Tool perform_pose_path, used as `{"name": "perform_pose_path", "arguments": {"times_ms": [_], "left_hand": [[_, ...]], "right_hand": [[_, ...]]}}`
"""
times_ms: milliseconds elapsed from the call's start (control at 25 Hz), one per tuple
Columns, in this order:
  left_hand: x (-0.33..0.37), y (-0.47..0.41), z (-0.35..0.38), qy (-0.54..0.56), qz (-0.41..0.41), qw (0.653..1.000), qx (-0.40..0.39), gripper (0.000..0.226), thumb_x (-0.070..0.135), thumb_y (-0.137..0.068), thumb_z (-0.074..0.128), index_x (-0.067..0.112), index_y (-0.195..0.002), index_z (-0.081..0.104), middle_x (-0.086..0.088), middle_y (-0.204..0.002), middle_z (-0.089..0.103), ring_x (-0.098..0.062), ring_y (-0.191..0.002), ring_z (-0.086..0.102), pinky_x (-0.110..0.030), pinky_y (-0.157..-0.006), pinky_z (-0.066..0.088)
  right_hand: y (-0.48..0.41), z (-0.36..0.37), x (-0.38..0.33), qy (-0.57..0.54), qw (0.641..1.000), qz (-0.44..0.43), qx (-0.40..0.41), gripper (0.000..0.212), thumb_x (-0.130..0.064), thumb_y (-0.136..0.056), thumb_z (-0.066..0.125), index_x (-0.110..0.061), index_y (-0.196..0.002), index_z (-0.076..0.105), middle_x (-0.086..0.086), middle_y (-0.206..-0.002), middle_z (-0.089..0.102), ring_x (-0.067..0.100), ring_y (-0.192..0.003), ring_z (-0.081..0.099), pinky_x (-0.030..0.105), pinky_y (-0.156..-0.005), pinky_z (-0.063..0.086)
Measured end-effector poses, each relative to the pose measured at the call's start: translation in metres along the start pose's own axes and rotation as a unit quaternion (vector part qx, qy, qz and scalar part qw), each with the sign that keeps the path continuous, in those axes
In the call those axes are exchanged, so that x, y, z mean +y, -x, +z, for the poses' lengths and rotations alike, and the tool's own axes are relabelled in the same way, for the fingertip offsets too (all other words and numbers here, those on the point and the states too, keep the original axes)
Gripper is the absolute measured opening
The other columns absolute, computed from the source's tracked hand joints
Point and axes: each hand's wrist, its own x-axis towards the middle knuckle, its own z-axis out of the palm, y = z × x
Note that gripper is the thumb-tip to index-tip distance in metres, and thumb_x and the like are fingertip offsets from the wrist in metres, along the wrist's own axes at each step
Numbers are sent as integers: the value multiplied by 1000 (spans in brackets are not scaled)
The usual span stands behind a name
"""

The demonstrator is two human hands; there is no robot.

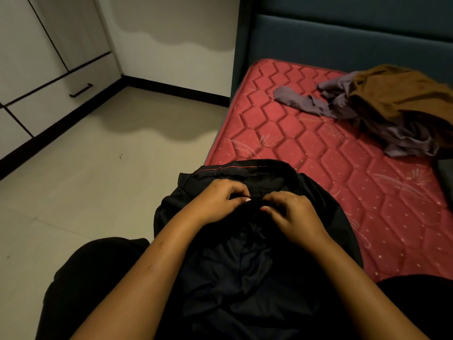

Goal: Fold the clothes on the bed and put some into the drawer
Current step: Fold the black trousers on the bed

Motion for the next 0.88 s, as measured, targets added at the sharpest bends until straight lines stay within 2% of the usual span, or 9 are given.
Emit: {"name": "perform_pose_path", "arguments": {"times_ms": [120,280,440,520,600,680,760,880], "left_hand": [[2,2,-4,-47,18,999,21,7,16,-90,63,17,-89,70,15,-78,61,-4,-77,58,-19,-73,41],[6,8,-11,-132,14,990,53,7,25,-90,62,22,-90,69,15,-77,59,-9,-82,59,-26,-79,37],[4,9,-11,-192,-36,981,-14,12,31,-88,61,26,-98,66,11,-92,64,-12,-94,57,-31,-92,29],[-1,9,-15,-154,-78,984,-46,13,33,-87,65,31,-100,65,16,-84,60,-9,-90,54,-31,-93,28],[-6,8,-19,-82,-92,991,-50,8,32,-87,67,34,-95,65,20,-78,57,-4,-80,51,-32,-92,33],[-8,8,-19,-35,-89,994,-44,7,30,-88,66,36,-88,63,19,-79,60,-6,-78,54,-31,-86,40],[-7,7,-16,-32,-83,996,-30,8,31,-89,65,38,-85,62,17,-82,64,-11,-84,60,-38,-91,45],[-6,5,-7,-21,-73,997,-8,7,42,-85,61,35,-84,64,14,-84,66,-15,-88,63,-49,-93,46]], "right_hand": [[-1,-4,-1,11,1000,-13,-4,21,-33,-85,61,-21,-101,68,-7,-92,66,14,-86,65,41,-75,52],[-1,-8,1,47,999,-3,-21,20,-24,-90,63,-19,-109,66,-5,-97,65,20,-91,64,39,-78,48],[2,-9,3,77,997,9,-21,19,-24,-91,60,-26,-109,59,-7,-100,65,19,-93,64,40,-79,46],[2,-7,4,112,994,17,-7,21,-24,-90,59,-32,-109,54,-7,-96,63,20,-93,64,40,-77,44],[2,-4,4,134,990,35,6,25,-24,-88,60,-36,-110,52,-7,-92,61,23,-91,64,39,-75,42],[2,-4,6,156,986,42,33,27,-24,-86,65,-35,-107,55,-6,-89,58,25,-89,63,38,-73,41],[1,-4,3,166,984,26,57,30,-22,-81,70,-33,-106,60,-6,-96,57,24,-93,58,37,-77,39],[2,5,-8,118,992,-29,22,39,-22,-78,68,-36,-113,58,-11,-113,54,15,-105,48,34,-86,29]]}}
